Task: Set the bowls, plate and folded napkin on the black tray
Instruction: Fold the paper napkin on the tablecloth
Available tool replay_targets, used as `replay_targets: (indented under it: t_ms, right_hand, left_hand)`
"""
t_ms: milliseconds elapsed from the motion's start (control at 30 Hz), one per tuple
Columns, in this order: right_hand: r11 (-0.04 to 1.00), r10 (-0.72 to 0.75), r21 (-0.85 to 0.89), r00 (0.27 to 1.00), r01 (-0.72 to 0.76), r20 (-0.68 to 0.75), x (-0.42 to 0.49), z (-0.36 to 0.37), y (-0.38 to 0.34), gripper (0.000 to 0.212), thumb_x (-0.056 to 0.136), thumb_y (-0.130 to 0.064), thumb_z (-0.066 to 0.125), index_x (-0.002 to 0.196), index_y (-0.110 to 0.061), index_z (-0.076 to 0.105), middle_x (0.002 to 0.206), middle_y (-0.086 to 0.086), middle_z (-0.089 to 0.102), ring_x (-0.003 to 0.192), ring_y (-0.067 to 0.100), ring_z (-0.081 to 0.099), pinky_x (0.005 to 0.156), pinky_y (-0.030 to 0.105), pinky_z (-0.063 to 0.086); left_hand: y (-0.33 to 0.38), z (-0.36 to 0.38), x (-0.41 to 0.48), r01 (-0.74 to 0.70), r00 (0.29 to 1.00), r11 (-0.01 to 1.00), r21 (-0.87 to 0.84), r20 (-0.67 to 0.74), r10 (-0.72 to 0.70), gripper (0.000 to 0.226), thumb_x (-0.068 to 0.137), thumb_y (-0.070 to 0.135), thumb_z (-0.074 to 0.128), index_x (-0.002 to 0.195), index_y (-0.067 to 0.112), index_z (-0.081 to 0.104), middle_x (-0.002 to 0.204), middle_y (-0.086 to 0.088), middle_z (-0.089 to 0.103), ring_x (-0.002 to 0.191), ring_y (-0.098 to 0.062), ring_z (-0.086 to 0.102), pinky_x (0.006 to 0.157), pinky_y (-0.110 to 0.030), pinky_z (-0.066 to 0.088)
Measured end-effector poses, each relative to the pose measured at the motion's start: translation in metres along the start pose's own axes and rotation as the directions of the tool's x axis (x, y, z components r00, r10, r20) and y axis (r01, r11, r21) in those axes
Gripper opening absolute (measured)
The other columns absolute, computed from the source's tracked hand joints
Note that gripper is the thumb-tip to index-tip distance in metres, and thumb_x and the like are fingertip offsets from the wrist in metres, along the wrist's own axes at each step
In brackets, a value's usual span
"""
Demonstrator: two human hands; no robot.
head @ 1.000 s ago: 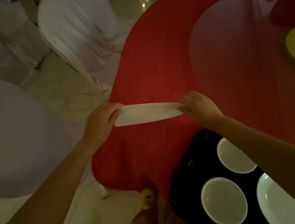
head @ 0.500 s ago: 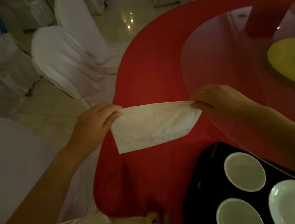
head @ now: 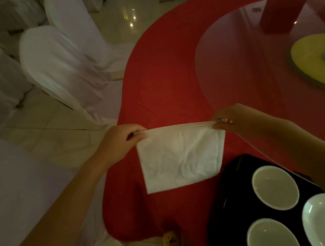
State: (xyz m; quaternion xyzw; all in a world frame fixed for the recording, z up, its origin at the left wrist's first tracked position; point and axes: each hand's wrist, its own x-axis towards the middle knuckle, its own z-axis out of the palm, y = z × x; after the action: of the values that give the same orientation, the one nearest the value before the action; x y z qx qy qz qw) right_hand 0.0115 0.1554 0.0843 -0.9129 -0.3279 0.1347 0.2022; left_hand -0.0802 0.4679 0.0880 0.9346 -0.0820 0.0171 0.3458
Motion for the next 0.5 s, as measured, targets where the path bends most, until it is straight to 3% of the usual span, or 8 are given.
replay_targets:
  t_ms: [100, 167, 233, 400, 500]
  right_hand:
    - [0.995, 0.099, 0.002, 0.995, -0.099, -0.029, 0.028, 0.021, 0.013, 0.015, 0.090, -0.025, 0.056, 0.095, -0.014, 0.066, 0.085, 0.002, 0.067, 0.079, 0.020, 0.063, 0.069, 0.033, 0.050]
    - [0.988, 0.151, -0.005, 0.986, -0.152, -0.065, 0.046, 0.033, 0.020, 0.015, 0.090, -0.023, 0.055, 0.094, -0.014, 0.067, 0.087, 0.003, 0.067, 0.081, 0.022, 0.063, 0.071, 0.035, 0.050]
    - [0.979, 0.203, -0.016, 0.975, -0.205, -0.091, 0.062, 0.045, 0.024, 0.015, 0.089, -0.019, 0.054, 0.094, -0.013, 0.067, 0.090, 0.004, 0.068, 0.081, 0.022, 0.062, 0.068, 0.034, 0.049]
    - [0.946, 0.320, -0.017, 0.943, -0.322, -0.091, 0.091, 0.067, 0.033, 0.019, 0.090, -0.012, 0.049, 0.095, -0.007, 0.066, 0.093, 0.010, 0.068, 0.082, 0.028, 0.063, 0.075, 0.044, 0.054]
    - [0.942, 0.336, 0.044, 0.934, -0.333, -0.121, 0.101, 0.075, 0.038, 0.020, 0.090, -0.010, 0.048, 0.091, -0.006, 0.067, 0.086, 0.011, 0.068, 0.075, 0.026, 0.064, 0.071, 0.040, 0.055]
  left_hand:
    - [-0.028, 0.013, 0.028, 0.115, 0.992, 0.993, -0.005, 0.056, -0.114, 0.013, 0.086, 0.017, 0.062, 0.094, 0.010, 0.069, 0.048, 0.017, 0.057, 0.043, 0.003, 0.055, 0.046, -0.007, 0.041]
    - [-0.046, 0.024, 0.046, 0.204, 0.977, 0.979, -0.015, 0.061, -0.203, 0.010, 0.086, 0.013, 0.060, 0.092, 0.010, 0.067, 0.045, 0.010, 0.057, 0.037, -0.003, 0.054, 0.041, -0.014, 0.045]
    - [-0.061, 0.034, 0.062, 0.288, 0.956, 0.956, -0.052, 0.077, -0.284, 0.009, 0.087, 0.009, 0.058, 0.092, 0.008, 0.066, 0.051, -0.001, 0.061, 0.041, -0.012, 0.060, 0.044, -0.027, 0.052]
    - [-0.095, 0.060, 0.086, 0.406, 0.913, 0.900, -0.159, 0.100, -0.394, 0.012, 0.086, -0.003, 0.052, 0.093, -0.004, 0.062, 0.074, -0.021, 0.066, 0.051, -0.012, 0.065, 0.052, -0.028, 0.058]
    - [-0.112, 0.071, 0.093, 0.419, 0.908, 0.887, -0.194, 0.089, -0.410, 0.014, 0.083, -0.007, 0.053, 0.091, -0.002, 0.064, 0.085, -0.027, 0.069, 0.063, -0.021, 0.067, 0.061, -0.033, 0.059]
